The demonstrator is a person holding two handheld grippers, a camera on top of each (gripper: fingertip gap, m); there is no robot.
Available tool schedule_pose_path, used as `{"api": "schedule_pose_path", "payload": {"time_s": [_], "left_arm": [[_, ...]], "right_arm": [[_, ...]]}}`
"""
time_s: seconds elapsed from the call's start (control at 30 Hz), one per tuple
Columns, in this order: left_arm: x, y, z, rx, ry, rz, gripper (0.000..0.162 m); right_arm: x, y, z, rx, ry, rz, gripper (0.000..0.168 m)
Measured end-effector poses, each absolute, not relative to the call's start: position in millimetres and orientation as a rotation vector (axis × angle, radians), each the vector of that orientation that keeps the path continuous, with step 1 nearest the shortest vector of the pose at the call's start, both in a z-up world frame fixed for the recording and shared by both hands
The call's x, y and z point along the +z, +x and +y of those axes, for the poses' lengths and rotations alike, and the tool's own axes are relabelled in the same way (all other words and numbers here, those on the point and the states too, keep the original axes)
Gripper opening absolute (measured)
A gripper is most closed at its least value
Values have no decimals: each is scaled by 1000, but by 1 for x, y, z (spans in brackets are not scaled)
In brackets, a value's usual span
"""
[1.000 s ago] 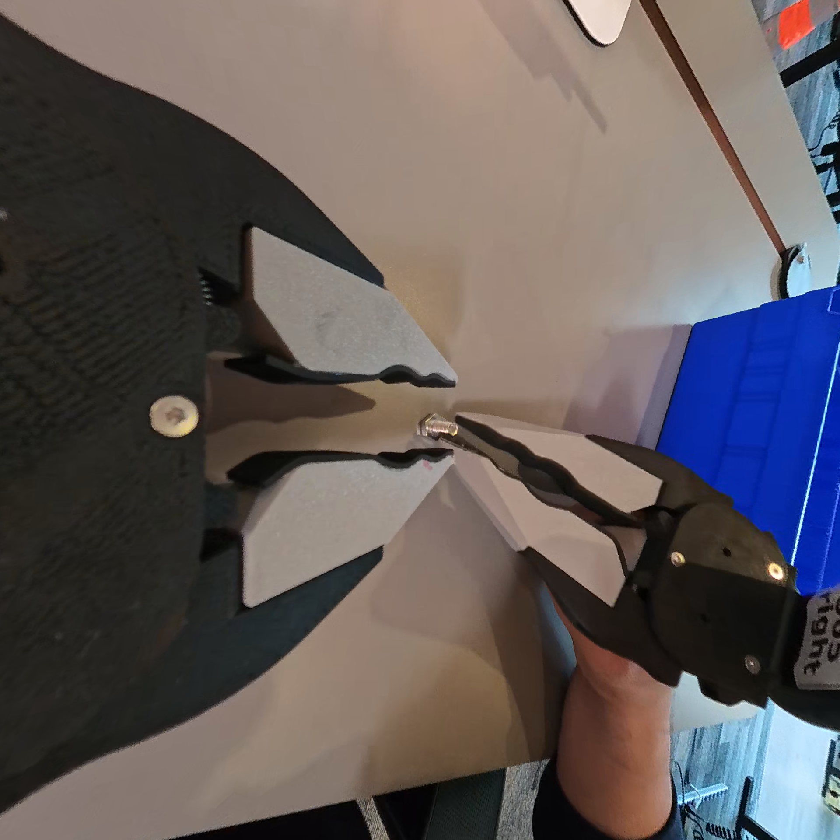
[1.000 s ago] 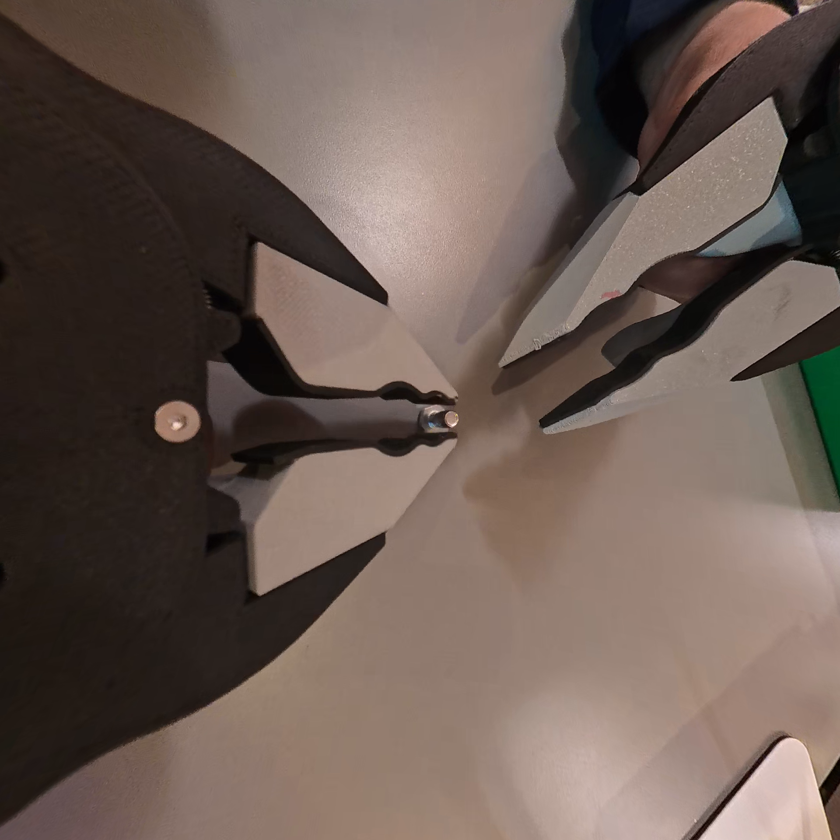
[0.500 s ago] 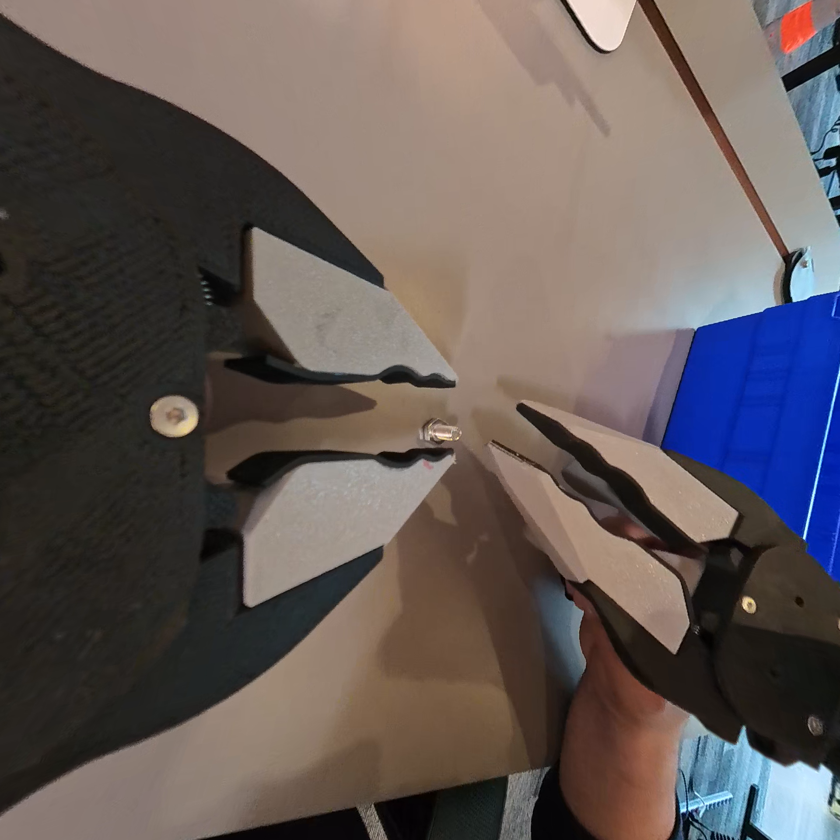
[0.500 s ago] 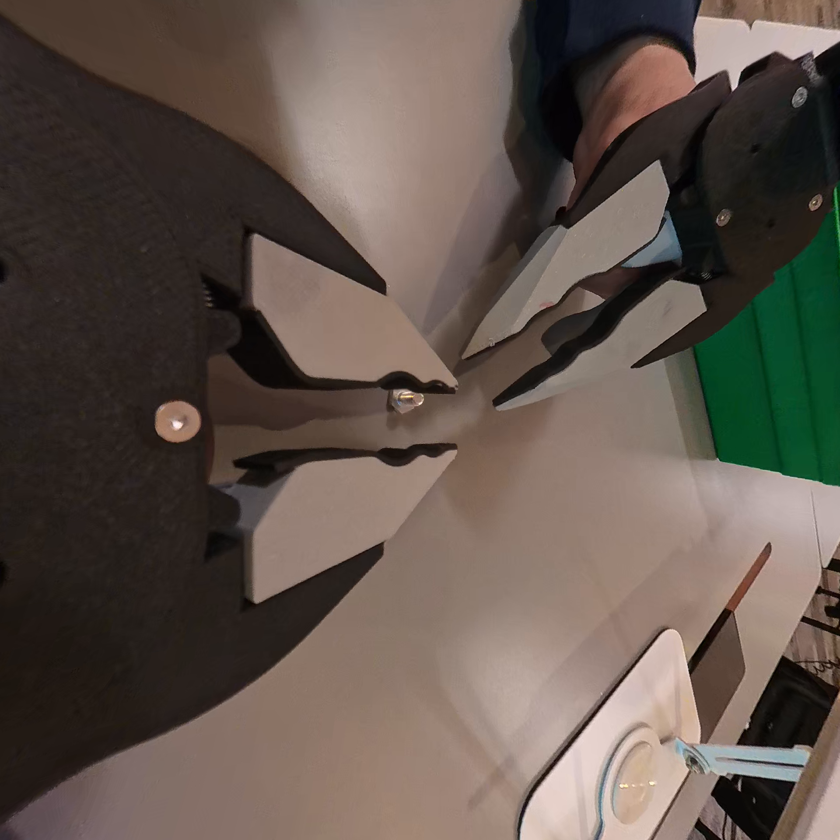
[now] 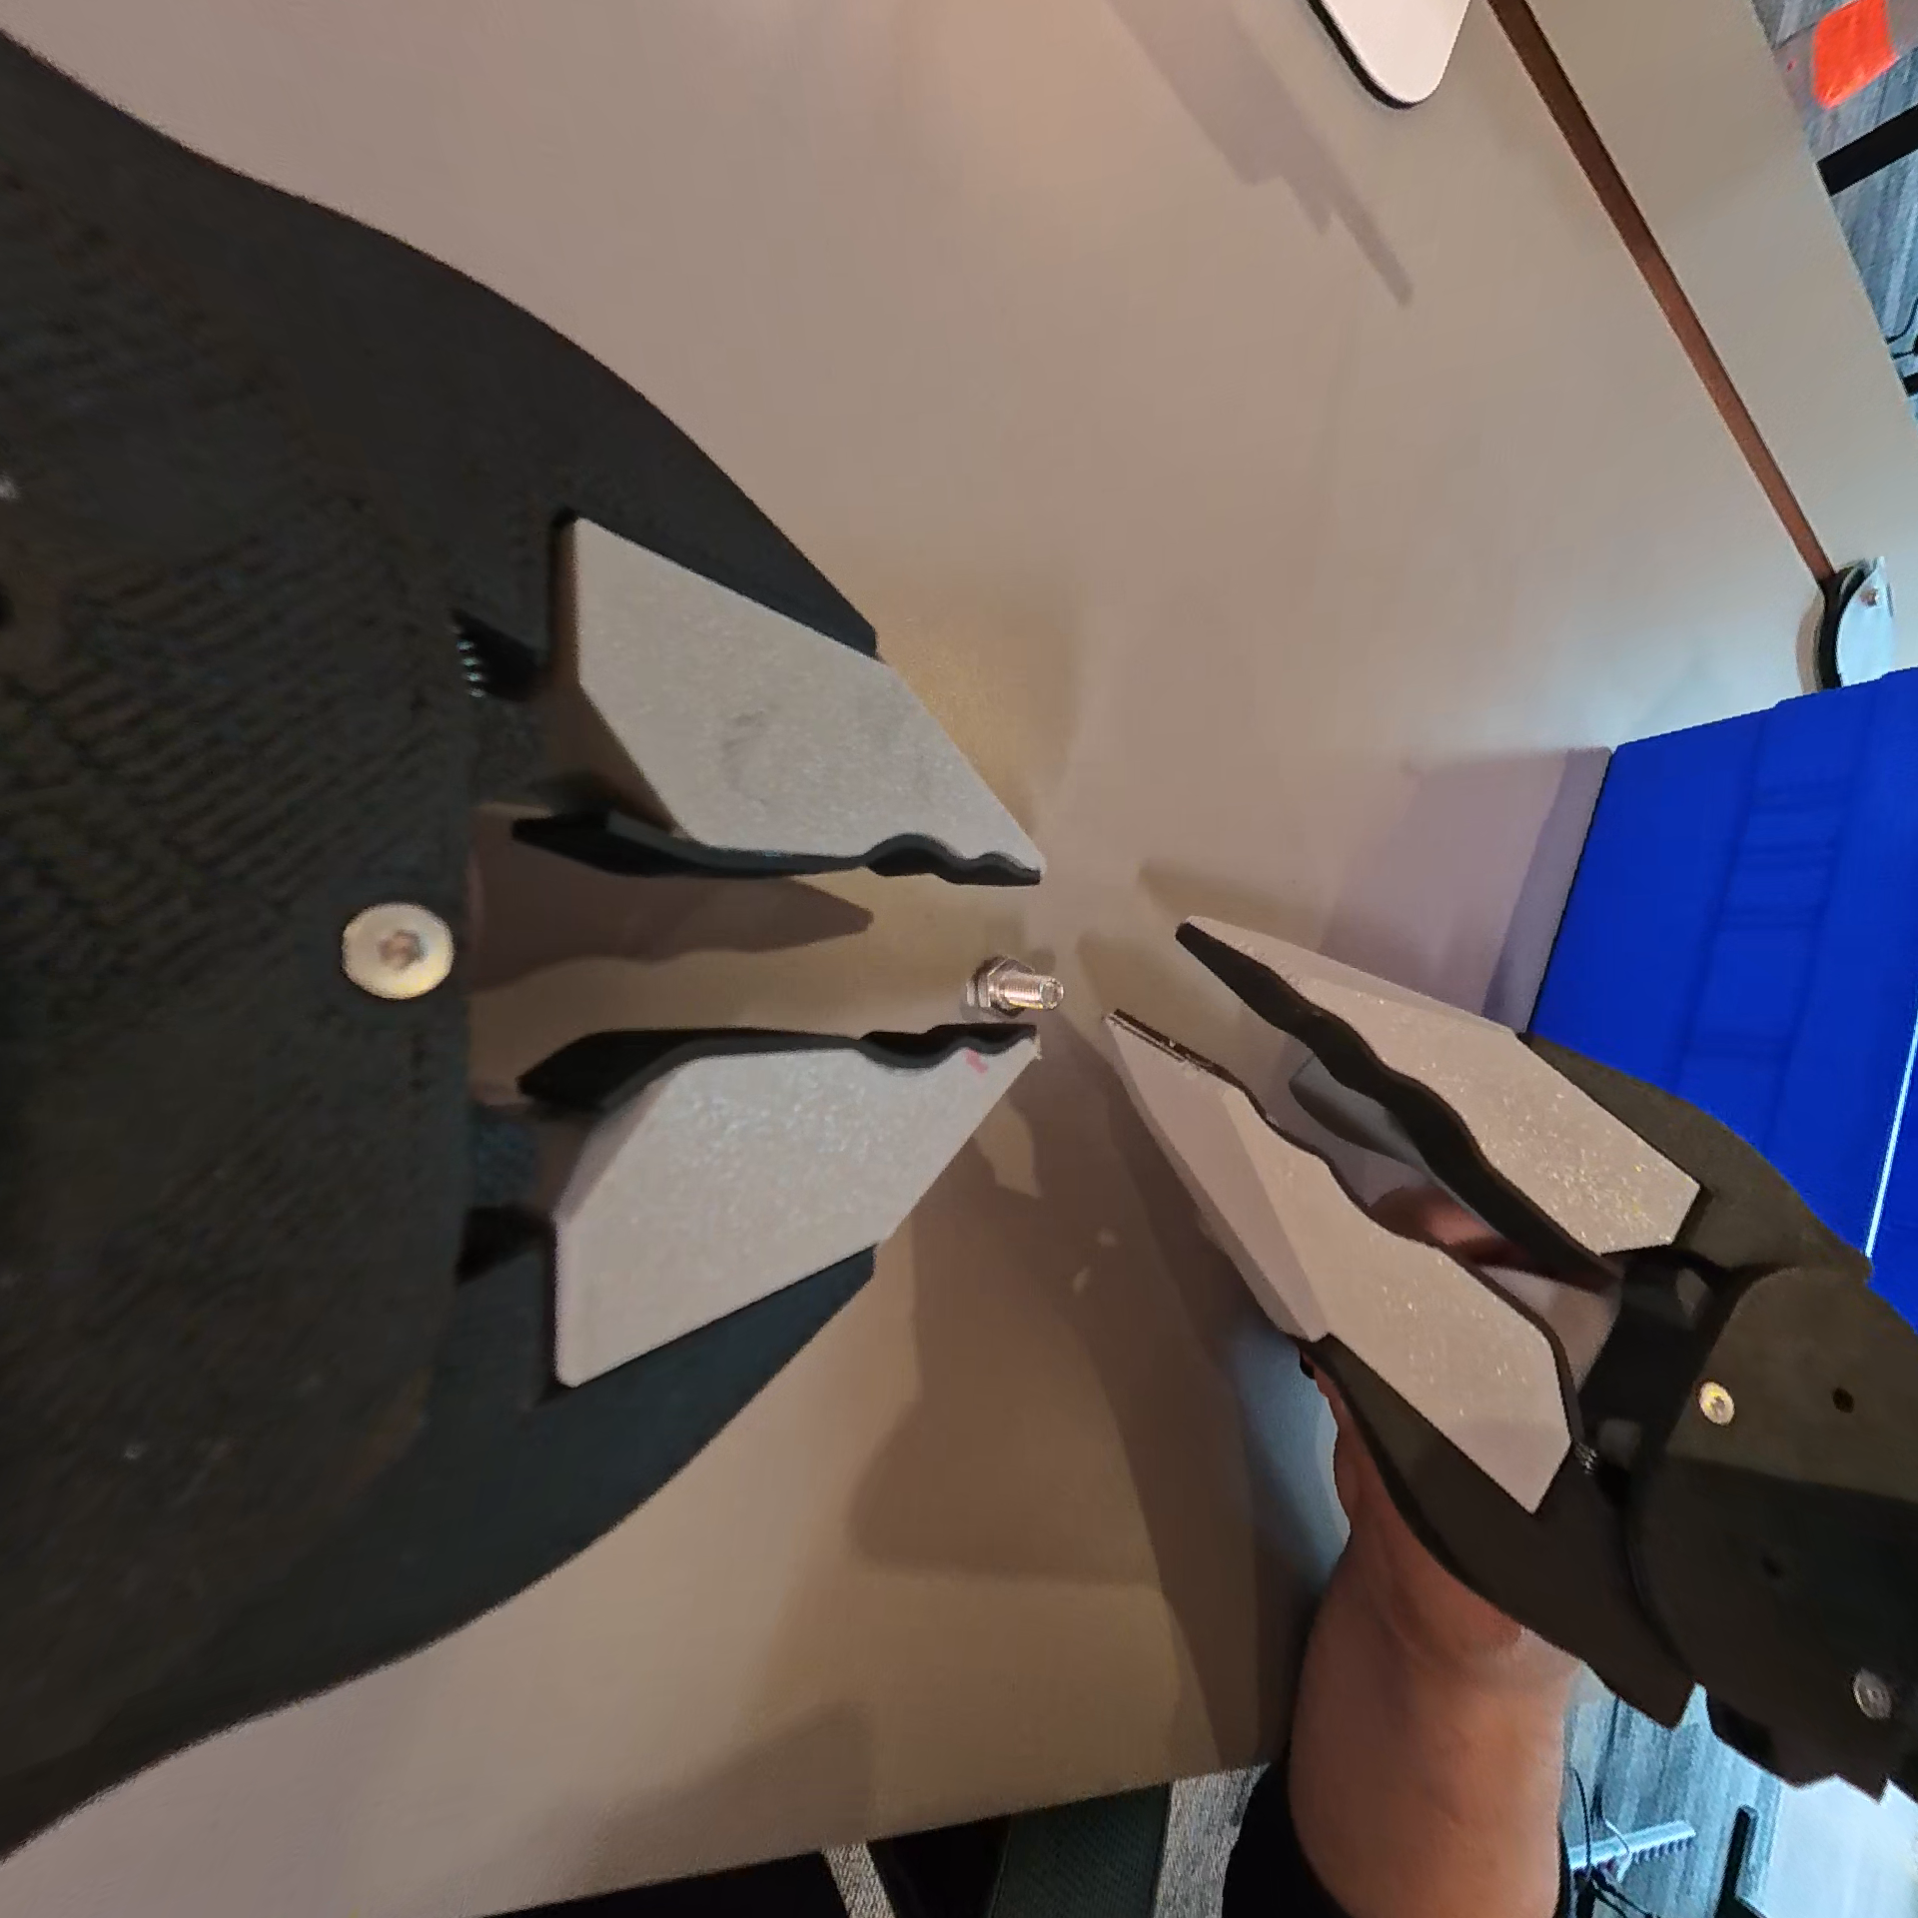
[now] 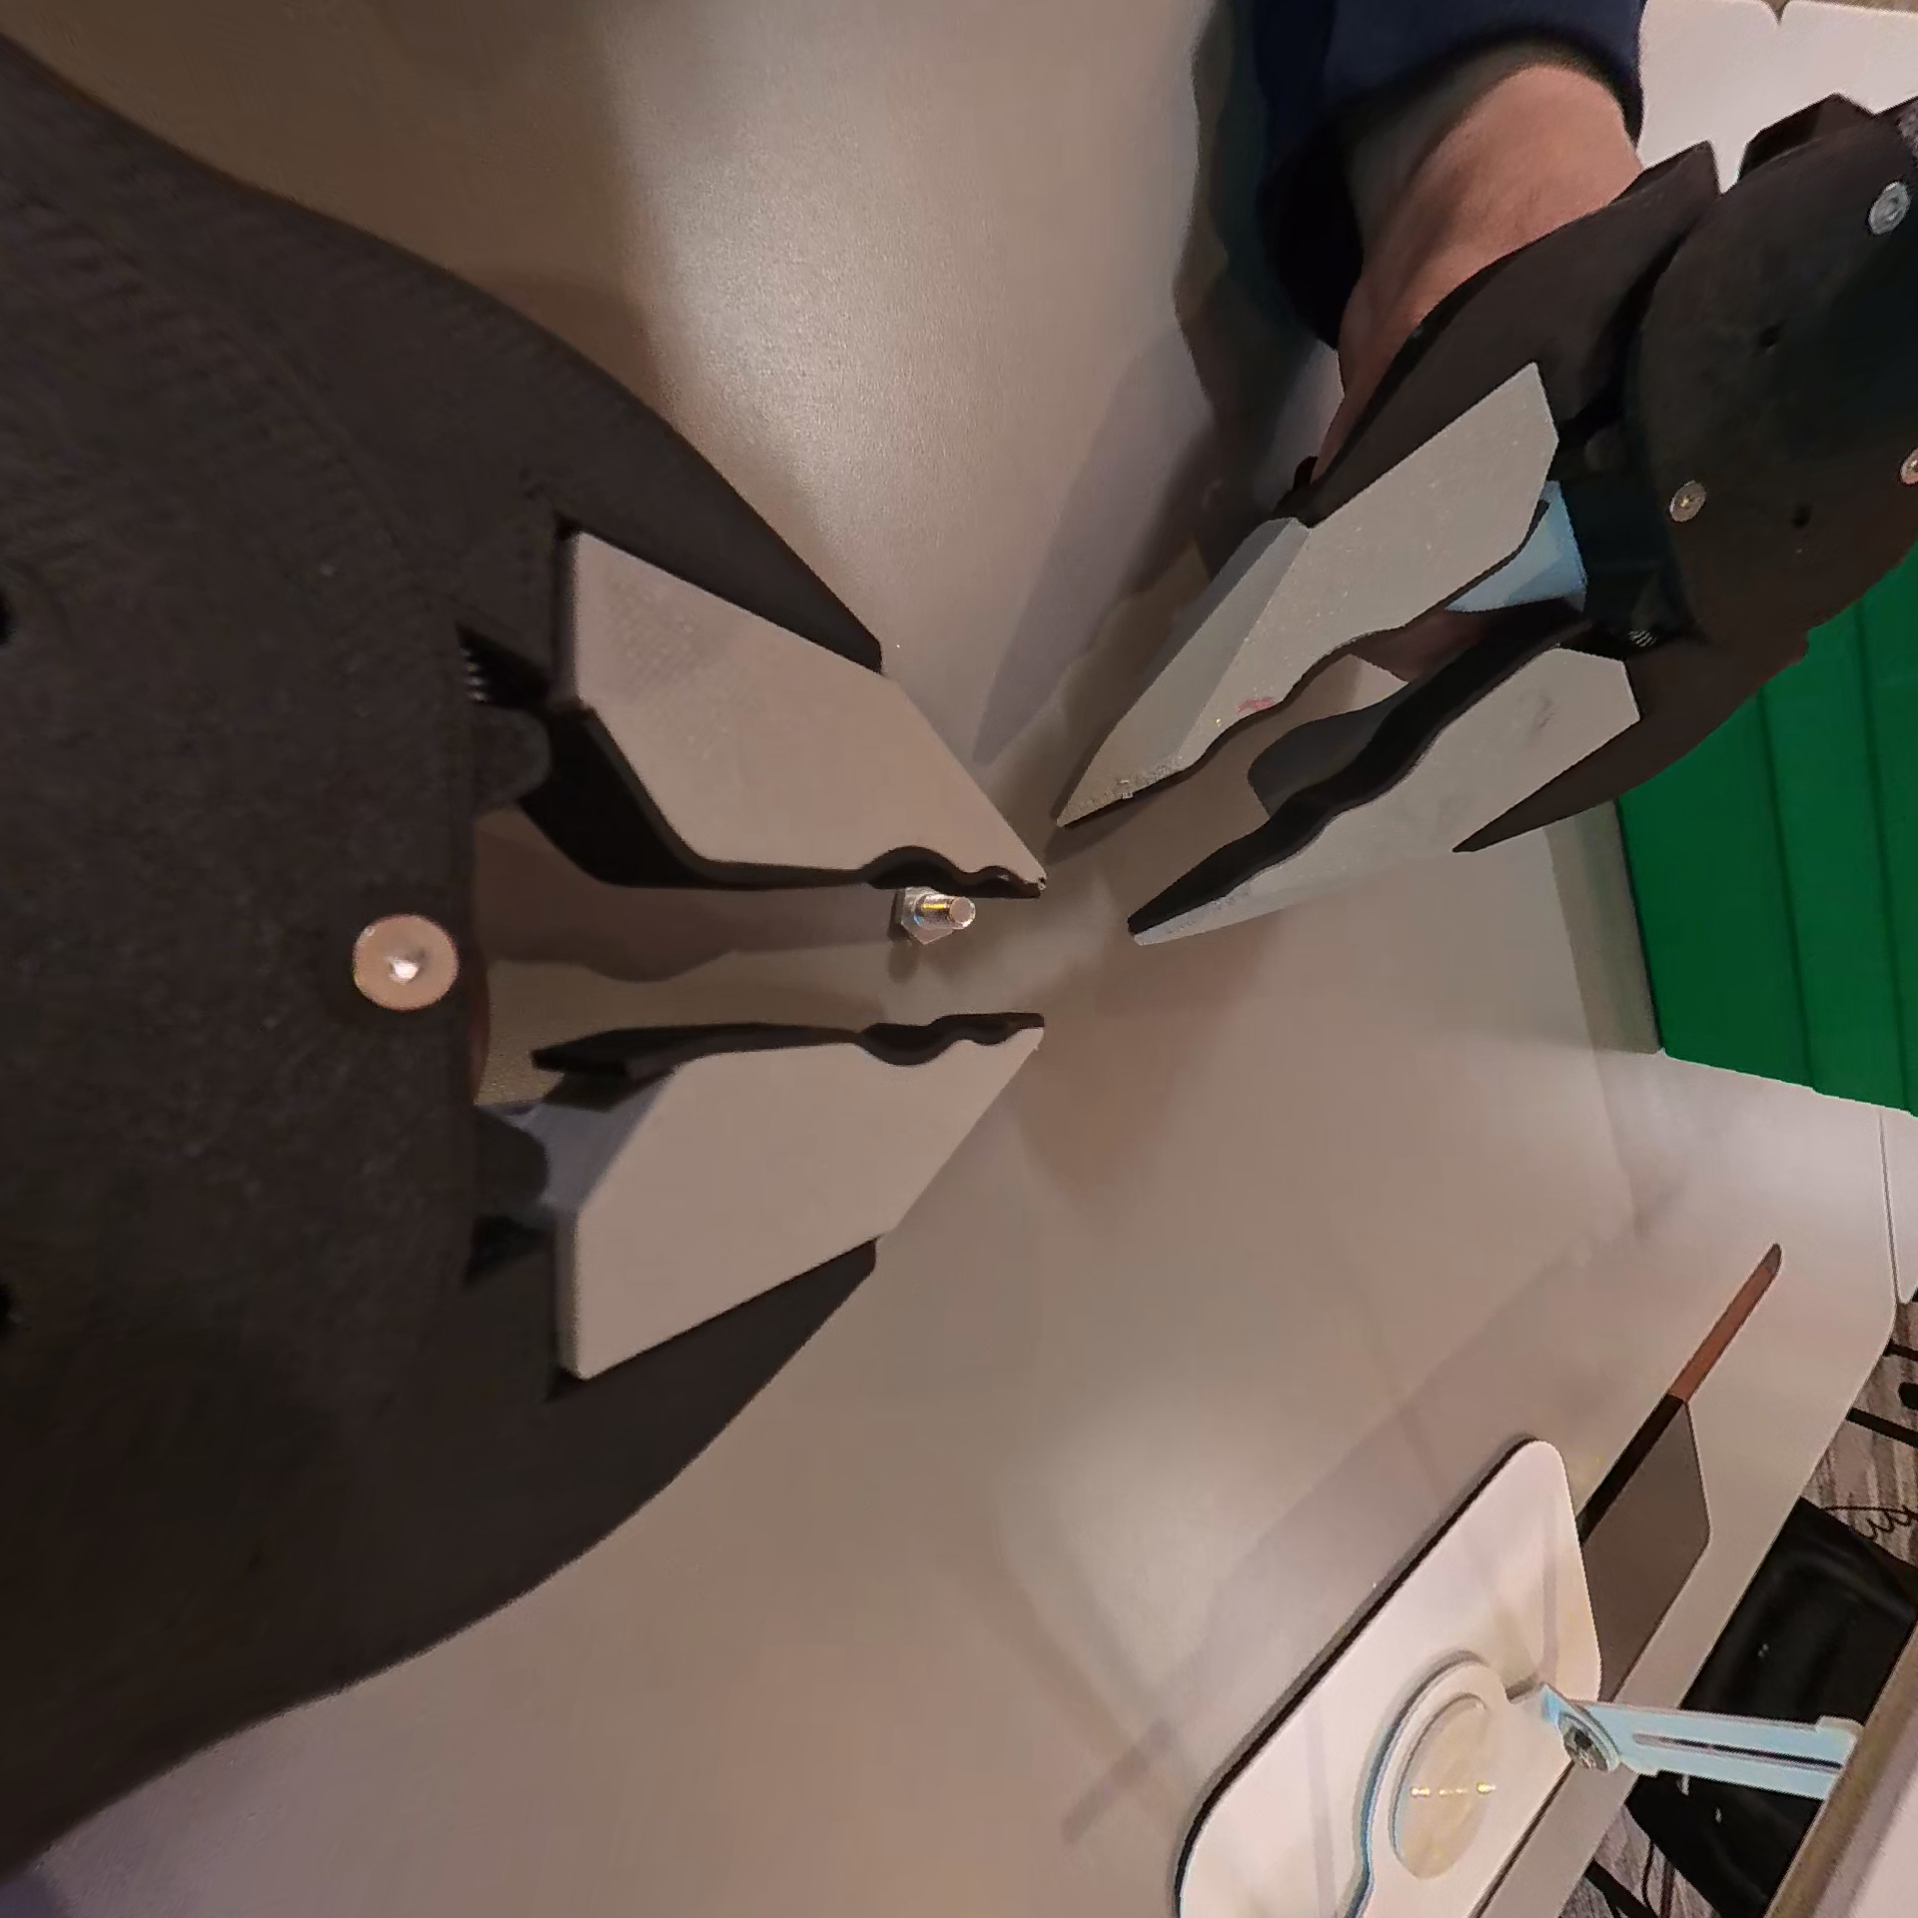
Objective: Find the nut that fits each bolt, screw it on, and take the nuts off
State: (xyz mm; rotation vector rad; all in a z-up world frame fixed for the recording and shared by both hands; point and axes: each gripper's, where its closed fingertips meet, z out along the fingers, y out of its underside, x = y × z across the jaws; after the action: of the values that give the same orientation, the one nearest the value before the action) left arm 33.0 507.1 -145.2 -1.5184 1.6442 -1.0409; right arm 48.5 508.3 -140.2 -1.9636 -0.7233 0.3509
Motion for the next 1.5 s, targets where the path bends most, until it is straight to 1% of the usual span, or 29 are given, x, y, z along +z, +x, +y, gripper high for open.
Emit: {"api": "schedule_pose_path", "payload": {"time_s": [0.27, 0.57, 0.7, 0.83, 0.93, 1.17, 1.33, 1.4, 1.5], "left_arm": [[-144, 33, 511, -1023, -1524, 1626, 25], [-116, 20, 536, -1070, -1559, 1434, 31], [-108, 17, 539, -1076, -1553, 1406, 32], [-112, 16, 540, -1042, -1599, 1413, 38], [-107, 14, 537, -1048, -1614, 1414, 41], [-78, 2, 531, -1074, -1542, 1386, 42], [-59, -18, 533, -1107, -1535, 1366, 47], [-42, -37, 539, -1094, -1493, 1341, 45], [-5, -81, 558, -1034, -1377, 1265, 35]], "right_arm": [[-140, 51, 509, 333, -1962, -720, 19], [-135, 53, 510, 333, -1938, -704, 19], [-134, 49, 510, 359, -1913, -716, 23], [-135, 55, 517, 314, -1904, -698, 33], [-128, 66, 523, 255, -1870, -672, 34], [-101, 102, 534, 167, -1781, -472, 33], [-105, 112, 539, 98, -1793, -424, 31], [-107, 110, 541, 83, -1802, -430, 31], [-112, 107, 543, 78, -1828, -452, 30]]}}
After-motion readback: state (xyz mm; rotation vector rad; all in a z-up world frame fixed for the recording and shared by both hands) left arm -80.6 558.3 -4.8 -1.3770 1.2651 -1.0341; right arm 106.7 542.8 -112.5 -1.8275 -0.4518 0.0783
